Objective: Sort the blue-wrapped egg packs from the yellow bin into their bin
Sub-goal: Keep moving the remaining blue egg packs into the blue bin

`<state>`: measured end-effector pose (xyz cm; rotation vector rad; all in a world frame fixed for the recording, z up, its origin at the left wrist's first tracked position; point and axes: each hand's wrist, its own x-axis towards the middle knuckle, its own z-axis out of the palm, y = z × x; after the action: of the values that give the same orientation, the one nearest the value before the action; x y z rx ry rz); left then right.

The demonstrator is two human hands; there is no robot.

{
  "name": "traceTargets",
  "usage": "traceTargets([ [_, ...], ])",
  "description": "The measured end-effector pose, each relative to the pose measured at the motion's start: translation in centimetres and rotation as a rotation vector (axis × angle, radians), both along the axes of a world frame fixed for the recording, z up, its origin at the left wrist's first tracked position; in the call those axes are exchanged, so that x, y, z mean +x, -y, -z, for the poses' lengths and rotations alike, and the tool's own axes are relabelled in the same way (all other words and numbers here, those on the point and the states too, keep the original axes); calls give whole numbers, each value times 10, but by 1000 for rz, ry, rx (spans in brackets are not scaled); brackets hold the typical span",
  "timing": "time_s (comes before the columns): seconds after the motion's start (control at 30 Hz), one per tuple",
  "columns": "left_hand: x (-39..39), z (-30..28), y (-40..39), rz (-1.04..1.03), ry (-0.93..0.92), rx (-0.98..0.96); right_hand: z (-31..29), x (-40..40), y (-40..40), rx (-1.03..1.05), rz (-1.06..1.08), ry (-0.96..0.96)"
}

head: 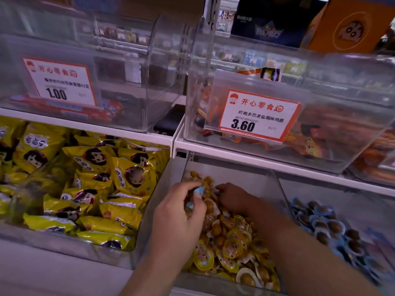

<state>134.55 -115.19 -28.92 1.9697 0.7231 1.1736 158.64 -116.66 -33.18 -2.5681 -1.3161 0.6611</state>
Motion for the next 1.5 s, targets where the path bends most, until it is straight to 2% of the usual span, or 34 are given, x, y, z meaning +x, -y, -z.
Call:
traceTargets([
  [0.1, -1, 2, -4, 18, -15, 15, 6, 1, -10, -10, 44, -80],
  [0.23, 2, -1, -3, 23, -27, 7, -5, 6, -5, -79, -4, -105],
  [0.3, 2, -2, -2, 30, -30, 15, -10, 5, 0, -40, 11, -145],
  [0.53, 2, 0, -1, 23, -19, 27, -63, -37, 41, 417, -42, -439],
  [0.63, 3, 0, 5, 2, -25, 78, -79, -53, 72, 663, 113, -493],
  [0.7, 8, 0, 14, 12, -23, 130, -82, -65, 93, 775, 295, -720],
  [0.8, 21, -1, 38, 121, -25, 207, -82, -97, 118, 832, 434, -1316],
  [0.87, 31, -2, 56, 208, -86, 212, -80, -115, 129, 885, 464, -1499],
  [0.93, 39, 0, 70, 296, -140, 160, -77, -124, 137, 987, 561, -1423],
  [0.97, 41, 0, 76, 387, -121, 52, -76, -124, 142, 1040, 616, -1337],
  [1.07, 40, -4, 86, 747, 82, -372, -79, -113, 162, 1096, 665, -1187],
  [1.13, 36, -6, 85, 778, 103, -422, -83, -100, 179, 1097, 617, -1114],
  [1.17, 34, -7, 83, 727, 67, -355, -85, -92, 187, 1101, 603, -1041],
  [1.3, 22, -12, 64, 293, -123, 59, -82, -48, 204, 1121, 709, -667],
  [1.37, 16, -15, 53, 157, -131, 95, -78, -23, 205, 1010, 760, -443],
  [1.47, 4, -18, 30, 13, -174, 89, -81, -1, 204, 614, 699, -149],
  [1.5, 1, -16, 23, -21, -188, 70, -84, -1, 201, 570, 658, -80],
])
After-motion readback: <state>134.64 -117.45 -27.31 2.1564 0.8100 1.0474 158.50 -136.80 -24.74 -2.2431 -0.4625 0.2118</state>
